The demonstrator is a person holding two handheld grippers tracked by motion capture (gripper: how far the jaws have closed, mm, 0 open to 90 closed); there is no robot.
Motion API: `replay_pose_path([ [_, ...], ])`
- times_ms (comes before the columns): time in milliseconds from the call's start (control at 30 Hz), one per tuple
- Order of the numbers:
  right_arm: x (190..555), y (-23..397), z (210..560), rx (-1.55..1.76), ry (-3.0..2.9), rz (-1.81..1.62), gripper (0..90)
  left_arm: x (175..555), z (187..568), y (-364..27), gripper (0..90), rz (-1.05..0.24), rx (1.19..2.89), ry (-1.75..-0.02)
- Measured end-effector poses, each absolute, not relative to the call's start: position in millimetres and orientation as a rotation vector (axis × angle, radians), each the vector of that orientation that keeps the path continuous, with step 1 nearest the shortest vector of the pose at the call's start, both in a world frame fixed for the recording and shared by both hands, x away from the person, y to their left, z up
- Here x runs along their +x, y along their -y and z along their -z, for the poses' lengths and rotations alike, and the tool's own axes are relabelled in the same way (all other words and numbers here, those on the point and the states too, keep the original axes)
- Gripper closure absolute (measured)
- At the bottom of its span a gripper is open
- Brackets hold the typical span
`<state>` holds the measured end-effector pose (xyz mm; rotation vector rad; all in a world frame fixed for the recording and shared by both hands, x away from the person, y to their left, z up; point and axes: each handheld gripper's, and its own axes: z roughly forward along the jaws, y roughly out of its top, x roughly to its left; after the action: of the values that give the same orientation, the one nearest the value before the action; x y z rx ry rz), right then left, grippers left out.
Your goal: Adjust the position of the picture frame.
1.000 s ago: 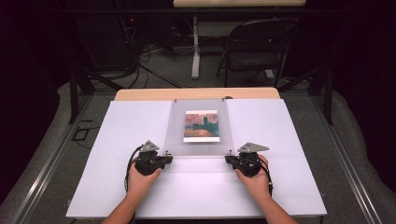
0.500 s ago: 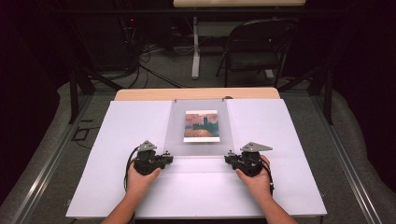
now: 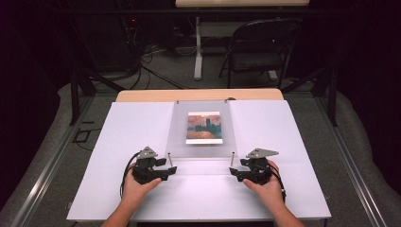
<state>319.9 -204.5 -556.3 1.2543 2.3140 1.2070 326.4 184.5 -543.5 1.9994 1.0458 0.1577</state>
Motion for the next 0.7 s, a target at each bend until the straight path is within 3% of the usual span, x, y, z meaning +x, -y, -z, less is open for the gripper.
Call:
replay_pose_path([
  [367,303.1,228.5,535.3,1.256,-2.298,-1.218,40.8,313.7,519.4,-217.5,39.9,-0.16,1.958,-1.061],
  [567,305.3,237.4,526.7,1.263,-2.285,-1.251,47.1,320.0,503.7,-223.0,41.1,-0.185,1.946,-1.05],
  [700,312.9,237.9,517.6,1.281,-2.287,-1.232,46.6,329.6,495.2,-222.4,42.3,-0.18,1.925,-1.057],
])
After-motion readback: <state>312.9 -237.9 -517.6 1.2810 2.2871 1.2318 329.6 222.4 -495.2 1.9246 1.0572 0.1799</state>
